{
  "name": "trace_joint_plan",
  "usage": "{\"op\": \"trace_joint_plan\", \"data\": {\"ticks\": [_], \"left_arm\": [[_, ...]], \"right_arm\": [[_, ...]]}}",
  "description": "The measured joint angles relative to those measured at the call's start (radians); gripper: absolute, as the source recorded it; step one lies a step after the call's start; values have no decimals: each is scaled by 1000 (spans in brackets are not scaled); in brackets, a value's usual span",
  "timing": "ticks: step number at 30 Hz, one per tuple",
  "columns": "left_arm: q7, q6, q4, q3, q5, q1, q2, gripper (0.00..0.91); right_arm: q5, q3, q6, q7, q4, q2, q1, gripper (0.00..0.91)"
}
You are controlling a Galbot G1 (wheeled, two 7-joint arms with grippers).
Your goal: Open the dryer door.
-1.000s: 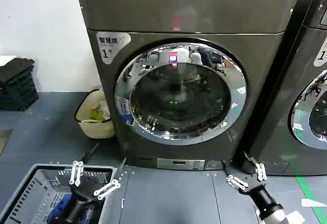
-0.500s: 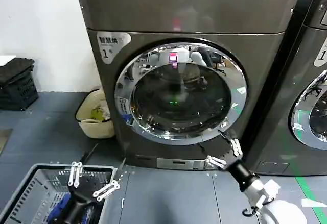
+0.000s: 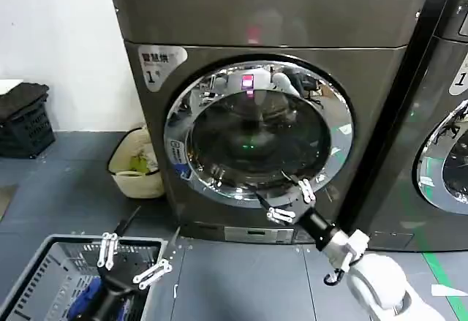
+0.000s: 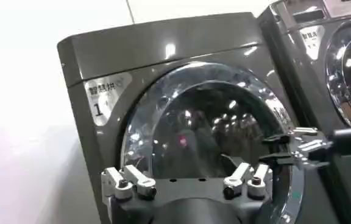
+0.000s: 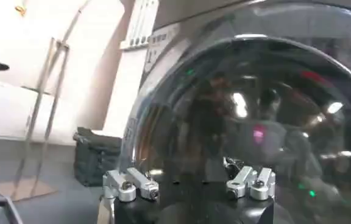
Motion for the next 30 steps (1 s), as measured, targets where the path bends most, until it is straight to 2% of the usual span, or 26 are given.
{"op": "trace_joint_plan", "data": {"ticks": [30], "left_arm": [[9, -1, -42, -7, 21, 19, -32, 907]], "right_arm": [[18, -304, -11, -4, -267, 160, 368, 907]]}}
